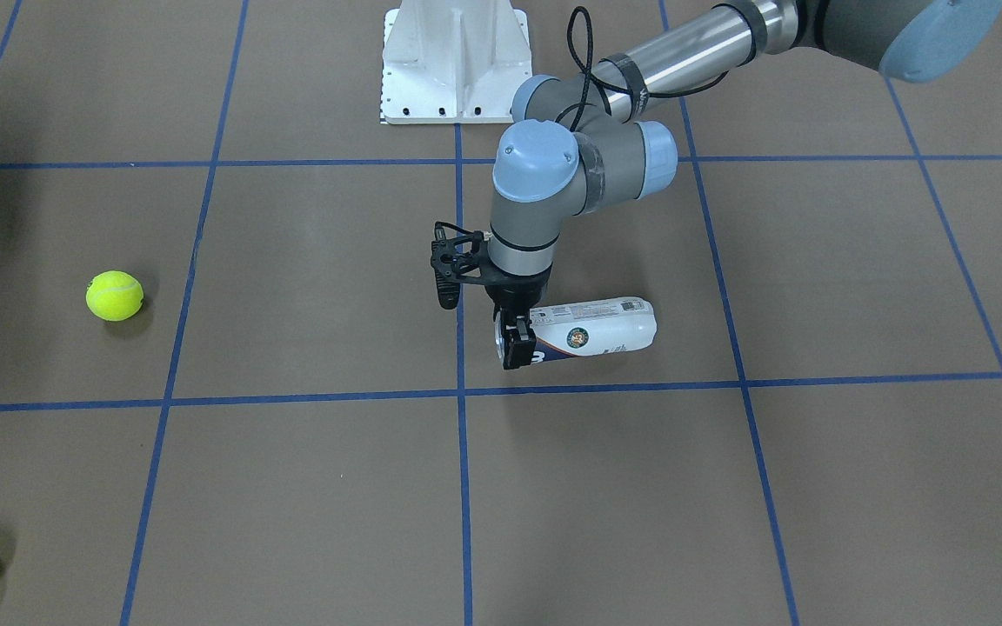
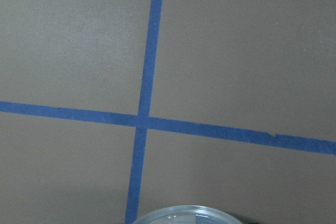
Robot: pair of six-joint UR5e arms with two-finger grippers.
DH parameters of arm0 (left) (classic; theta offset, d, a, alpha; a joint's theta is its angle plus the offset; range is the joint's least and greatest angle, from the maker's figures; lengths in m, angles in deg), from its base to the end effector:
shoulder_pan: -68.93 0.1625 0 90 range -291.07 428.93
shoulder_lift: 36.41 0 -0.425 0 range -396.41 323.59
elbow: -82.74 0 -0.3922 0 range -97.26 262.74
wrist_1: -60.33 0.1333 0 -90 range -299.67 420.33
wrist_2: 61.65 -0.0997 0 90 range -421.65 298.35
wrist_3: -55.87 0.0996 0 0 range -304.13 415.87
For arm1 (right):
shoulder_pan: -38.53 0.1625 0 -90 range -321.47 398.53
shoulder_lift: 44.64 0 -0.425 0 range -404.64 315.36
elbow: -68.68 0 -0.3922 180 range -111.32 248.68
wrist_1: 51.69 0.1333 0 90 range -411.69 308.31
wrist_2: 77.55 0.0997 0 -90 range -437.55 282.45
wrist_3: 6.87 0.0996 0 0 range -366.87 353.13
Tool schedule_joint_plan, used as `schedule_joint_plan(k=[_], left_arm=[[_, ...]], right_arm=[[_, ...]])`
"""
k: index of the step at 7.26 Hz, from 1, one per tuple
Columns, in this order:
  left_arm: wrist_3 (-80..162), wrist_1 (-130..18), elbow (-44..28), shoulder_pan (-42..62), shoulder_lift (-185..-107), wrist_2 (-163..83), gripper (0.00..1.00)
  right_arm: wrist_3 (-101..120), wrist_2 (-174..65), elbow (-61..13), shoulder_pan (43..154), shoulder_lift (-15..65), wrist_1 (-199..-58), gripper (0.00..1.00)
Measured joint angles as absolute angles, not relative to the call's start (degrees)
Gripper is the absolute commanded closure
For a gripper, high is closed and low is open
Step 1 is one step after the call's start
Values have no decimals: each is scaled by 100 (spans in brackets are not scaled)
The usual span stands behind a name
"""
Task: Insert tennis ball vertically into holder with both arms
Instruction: 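Lift the tube upright with the left gripper while the right arm reaches out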
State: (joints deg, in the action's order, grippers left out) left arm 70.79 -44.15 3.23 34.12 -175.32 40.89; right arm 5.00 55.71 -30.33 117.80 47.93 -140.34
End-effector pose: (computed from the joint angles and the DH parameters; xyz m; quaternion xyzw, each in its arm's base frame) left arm 0.5646 -0.5286 0.1772 0.3820 0.2442 0.5510 0.7006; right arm -0.0253 -0.4830 0.6014 -0.0101 -0.3730 -0.0158 0.9276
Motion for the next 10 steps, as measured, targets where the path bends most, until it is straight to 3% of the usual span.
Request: schedule_joint_plan(k=[3,5,8,10], left_arm=[[6273,-4538,-746,3047,-17550,4098,27],[5165,-5557,-1016,2956,-17460,4008,26],[3613,-8828,-848,3194,-16628,2933,26],[3420,-10740,-302,3806,-16393,1741,27]], right_arm=[[494,5578,-3032,11780,4783,-14014,1],[499,5578,-3054,11749,4765,-13977,1],[765,5579,-3264,11270,4734,-13455,1],[1444,5663,-3616,10747,4875,-12890,1]])
